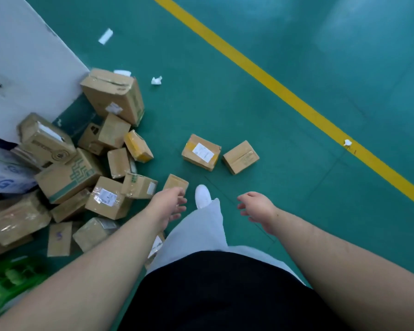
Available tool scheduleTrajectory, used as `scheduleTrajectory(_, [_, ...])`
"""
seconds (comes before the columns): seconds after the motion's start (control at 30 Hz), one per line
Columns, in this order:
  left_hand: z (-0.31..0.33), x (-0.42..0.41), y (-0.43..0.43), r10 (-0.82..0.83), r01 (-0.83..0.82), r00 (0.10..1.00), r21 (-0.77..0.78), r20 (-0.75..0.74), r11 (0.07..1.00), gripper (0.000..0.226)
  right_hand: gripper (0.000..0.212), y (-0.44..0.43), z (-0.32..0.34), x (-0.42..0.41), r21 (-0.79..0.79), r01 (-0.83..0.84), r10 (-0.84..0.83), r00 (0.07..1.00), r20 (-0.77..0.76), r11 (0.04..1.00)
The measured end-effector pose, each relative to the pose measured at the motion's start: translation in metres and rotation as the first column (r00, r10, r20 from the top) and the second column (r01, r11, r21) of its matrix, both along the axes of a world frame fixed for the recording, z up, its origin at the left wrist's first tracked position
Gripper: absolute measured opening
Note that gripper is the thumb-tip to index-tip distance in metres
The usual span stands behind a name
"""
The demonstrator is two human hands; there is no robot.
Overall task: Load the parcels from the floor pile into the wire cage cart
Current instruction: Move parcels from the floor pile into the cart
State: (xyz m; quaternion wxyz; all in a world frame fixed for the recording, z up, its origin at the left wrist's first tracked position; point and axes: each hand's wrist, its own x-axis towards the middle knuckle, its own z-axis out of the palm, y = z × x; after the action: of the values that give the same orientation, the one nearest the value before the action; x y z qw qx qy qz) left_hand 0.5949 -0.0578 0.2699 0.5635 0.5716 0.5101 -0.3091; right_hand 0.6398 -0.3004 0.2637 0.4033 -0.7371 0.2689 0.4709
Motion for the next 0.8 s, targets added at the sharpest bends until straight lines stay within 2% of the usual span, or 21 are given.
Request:
scheduleTrajectory(0.13, [-0.04,0.061,-0.002,-0.06,0.057,0.996,-0.041,-0.065,0.998,0.024,0.023,0.003,-0.027,0.047,-0.057,-0.067,0.062,0.995,-0.074,0.996])
scheduleTrajectory(0.23, [-0.06,0.102,-0.004,-0.104,0.103,0.994,-0.02,-0.046,0.994,0.021,0.021,0.0,-0.046,0.075,-0.084,-0.126,0.121,0.991,-0.057,0.989])
scheduleTrajectory(0.4, [-0.135,0.149,-0.01,-0.096,0.087,0.986,-0.068,-0.135,0.994,0.027,0.024,-0.006,-0.123,0.126,-0.096,-0.247,0.222,0.95,-0.22,0.964])
scheduleTrajectory(0.5, [-0.211,0.165,-0.008,-0.092,0.086,0.977,-0.039,-0.191,0.996,0.022,0.026,0.001,-0.198,0.169,-0.1,-0.479,0.444,0.86,-0.251,0.872])
scheduleTrajectory(0.6, [-0.305,0.176,-0.008,-0.063,0.07,0.974,0.024,-0.218,0.997,0.017,0.03,0.019,-0.29,0.222,-0.068,-0.725,0.694,0.679,-0.241,0.686])
scheduleTrajectory(0.67, [-0.358,0.181,-0.011,-0.025,0.033,0.969,0.028,-0.245,0.999,0.017,0.033,0.034,-0.346,0.255,-0.05,-0.799,0.776,0.596,-0.207,0.599])
scheduleTrajectory(0.73, [-0.411,0.187,-0.015,0.027,-0.029,0.961,-0.004,-0.275,1.0,0.016,0.032,0.047,-0.4,0.287,-0.053,-0.831,0.811,0.553,-0.191,0.554])
scheduleTrajectory(0.8, [-0.455,0.194,-0.022,0.094,-0.102,0.951,-0.013,-0.294,0.995,0.015,0.032,0.056,-0.449,0.312,-0.102,-0.808,0.795,0.589,-0.145,0.58])
